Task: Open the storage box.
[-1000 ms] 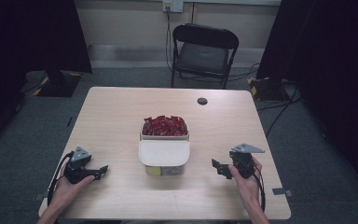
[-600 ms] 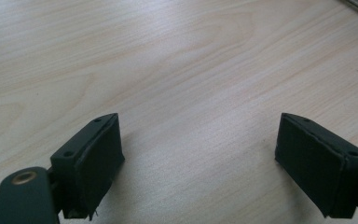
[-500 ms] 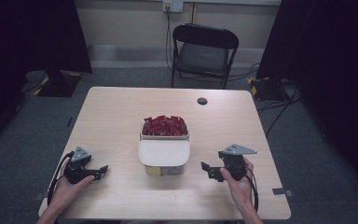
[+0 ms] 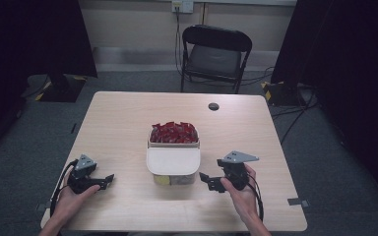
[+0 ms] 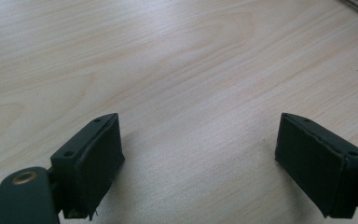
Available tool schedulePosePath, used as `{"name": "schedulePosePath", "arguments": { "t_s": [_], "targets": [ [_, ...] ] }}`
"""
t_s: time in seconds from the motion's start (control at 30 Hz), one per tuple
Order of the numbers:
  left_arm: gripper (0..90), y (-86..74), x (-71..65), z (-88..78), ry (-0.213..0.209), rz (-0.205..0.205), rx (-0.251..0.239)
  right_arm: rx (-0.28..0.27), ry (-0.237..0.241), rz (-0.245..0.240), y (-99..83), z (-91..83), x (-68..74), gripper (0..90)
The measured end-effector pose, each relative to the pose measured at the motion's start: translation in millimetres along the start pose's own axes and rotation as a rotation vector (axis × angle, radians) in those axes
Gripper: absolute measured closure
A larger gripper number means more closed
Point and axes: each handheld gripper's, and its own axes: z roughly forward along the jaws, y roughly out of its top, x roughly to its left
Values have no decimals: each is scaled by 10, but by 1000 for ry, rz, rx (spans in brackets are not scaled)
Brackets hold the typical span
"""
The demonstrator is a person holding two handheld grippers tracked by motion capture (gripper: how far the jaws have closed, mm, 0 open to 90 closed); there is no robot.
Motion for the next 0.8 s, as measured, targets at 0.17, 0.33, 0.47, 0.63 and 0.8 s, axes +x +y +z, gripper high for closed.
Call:
{"name": "schedulePosePath", "arguments": {
  "t_s": [0.17,0.33,0.47,0.63,0.8],
  "targets": [
    [142,-1,-2,1,-2,-4,-1,6,28,-15,-7,83,82,142],
    [142,-1,-2,1,-2,-4,0,13,42,-24,-25,184,136,143],
    [142,-1,-2,1,-2,-4,-1,29,50,-43,-20,276,180,144],
    [142,0,0,0,0,0,0,33,51,-42,-25,352,185,145],
    [142,-1,-2,1,-2,-4,-1,38,66,-40,-1,426,175,137]
  ]
}}
